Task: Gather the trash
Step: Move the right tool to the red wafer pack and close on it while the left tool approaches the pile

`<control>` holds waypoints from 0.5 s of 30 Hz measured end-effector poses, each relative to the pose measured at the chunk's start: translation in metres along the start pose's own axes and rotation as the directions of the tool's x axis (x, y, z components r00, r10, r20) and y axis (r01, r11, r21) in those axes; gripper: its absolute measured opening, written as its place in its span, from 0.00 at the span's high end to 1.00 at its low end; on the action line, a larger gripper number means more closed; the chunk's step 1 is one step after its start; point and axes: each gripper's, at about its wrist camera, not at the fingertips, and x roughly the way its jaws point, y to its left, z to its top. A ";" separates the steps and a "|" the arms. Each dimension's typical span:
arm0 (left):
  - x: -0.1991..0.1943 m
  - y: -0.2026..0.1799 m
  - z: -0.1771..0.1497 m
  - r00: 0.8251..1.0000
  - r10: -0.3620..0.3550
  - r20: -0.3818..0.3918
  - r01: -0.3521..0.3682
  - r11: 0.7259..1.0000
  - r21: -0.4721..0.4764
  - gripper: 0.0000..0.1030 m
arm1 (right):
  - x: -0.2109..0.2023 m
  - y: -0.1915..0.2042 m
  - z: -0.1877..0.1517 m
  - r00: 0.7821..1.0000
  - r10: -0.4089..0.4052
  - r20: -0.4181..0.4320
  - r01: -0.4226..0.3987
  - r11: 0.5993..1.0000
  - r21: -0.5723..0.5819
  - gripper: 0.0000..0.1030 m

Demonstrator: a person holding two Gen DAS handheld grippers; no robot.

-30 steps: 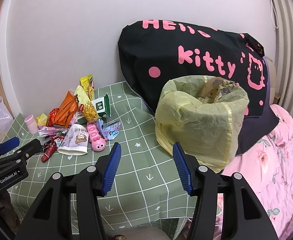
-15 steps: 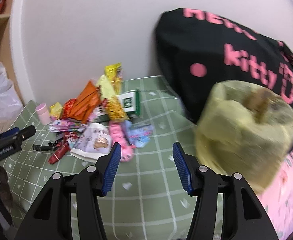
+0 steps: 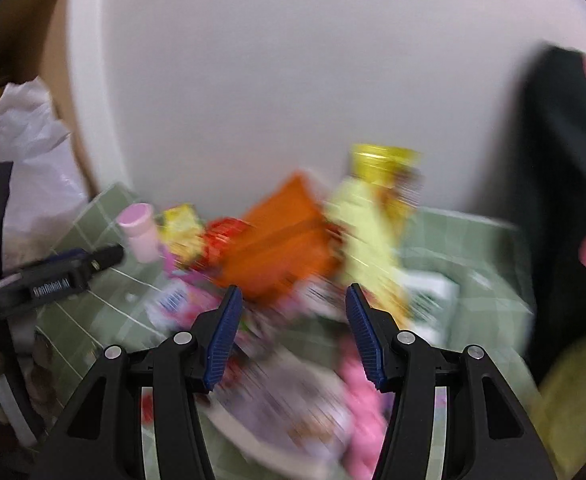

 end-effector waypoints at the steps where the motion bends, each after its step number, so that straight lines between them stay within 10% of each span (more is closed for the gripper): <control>1: 0.001 0.005 0.000 1.000 0.011 -0.005 -0.011 1.000 -0.013 0.19 | 0.009 0.004 0.006 1.000 0.028 -0.008 -0.028 1.000 -0.011 0.51; 11: -0.012 0.029 -0.011 0.997 0.062 -0.050 -0.064 0.997 -0.041 0.19 | 0.130 0.028 0.047 0.974 0.084 -0.212 -0.106 0.990 -0.094 0.52; 15: -0.010 0.028 -0.011 0.996 0.056 -0.068 -0.059 0.997 -0.049 0.19 | 0.140 0.026 0.029 0.950 0.147 -0.274 -0.185 0.975 -0.120 0.84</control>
